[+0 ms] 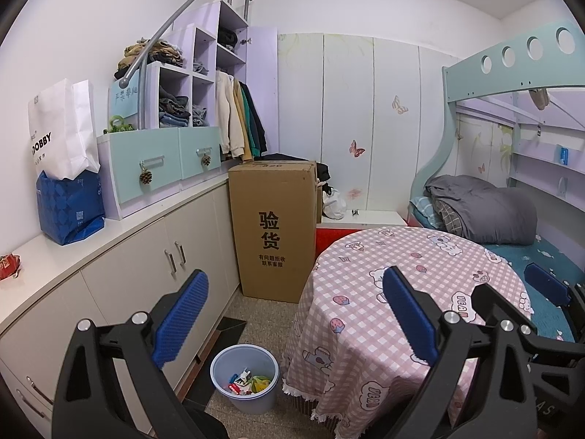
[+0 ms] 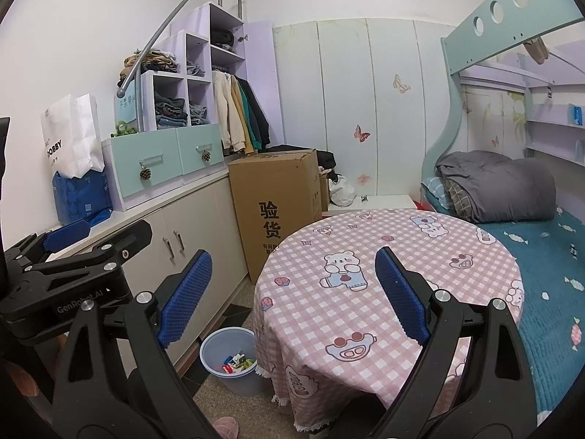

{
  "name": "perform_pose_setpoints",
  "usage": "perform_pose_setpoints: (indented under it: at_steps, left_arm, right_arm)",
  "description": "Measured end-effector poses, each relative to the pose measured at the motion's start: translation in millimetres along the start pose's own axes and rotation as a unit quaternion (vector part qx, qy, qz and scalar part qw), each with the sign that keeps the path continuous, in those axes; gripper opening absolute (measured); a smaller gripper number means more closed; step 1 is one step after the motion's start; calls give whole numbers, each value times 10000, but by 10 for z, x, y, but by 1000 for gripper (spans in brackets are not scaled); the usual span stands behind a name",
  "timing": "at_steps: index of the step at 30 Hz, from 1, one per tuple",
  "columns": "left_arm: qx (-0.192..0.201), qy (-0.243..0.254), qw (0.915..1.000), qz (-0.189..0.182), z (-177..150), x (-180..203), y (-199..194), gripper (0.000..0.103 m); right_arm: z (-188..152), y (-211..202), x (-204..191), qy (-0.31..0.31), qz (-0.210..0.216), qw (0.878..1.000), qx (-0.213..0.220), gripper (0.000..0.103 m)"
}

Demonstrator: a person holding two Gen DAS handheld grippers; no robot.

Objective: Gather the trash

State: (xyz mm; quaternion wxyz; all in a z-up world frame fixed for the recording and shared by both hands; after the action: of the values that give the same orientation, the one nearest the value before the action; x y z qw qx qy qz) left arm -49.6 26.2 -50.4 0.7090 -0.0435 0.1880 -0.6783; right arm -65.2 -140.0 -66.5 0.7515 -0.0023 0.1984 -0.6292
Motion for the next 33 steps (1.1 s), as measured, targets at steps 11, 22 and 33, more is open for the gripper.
perform_pose_setpoints:
  at_steps: [11, 22, 33]
  left_arm:
    - [-53, 66, 10000, -24, -30, 16, 49, 94]
    - [-139, 165, 9998, -28, -20, 44, 132, 94]
    - [-259, 269, 9993, -38, -36, 112, 277, 94]
  right_arm:
    - [-35, 43, 61, 91, 1, 9999, -65, 89]
    - [-46, 136, 188, 250, 27, 9996, -157, 90]
    - [-69, 317, 323, 402, 45, 9988, -277, 90]
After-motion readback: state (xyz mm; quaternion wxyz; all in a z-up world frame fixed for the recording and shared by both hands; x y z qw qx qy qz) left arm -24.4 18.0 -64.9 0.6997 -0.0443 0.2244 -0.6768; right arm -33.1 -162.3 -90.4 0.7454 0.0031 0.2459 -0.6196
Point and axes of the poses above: each gripper's, at about its wrist camera, not at the fingertips, and y roughly the way its jaws point, x to its right, z to its top, the point moved 2 cm from there along y, roughly the way its jaws point, and after that the axes turned 11 degrees about y, right-handed, at the moved point
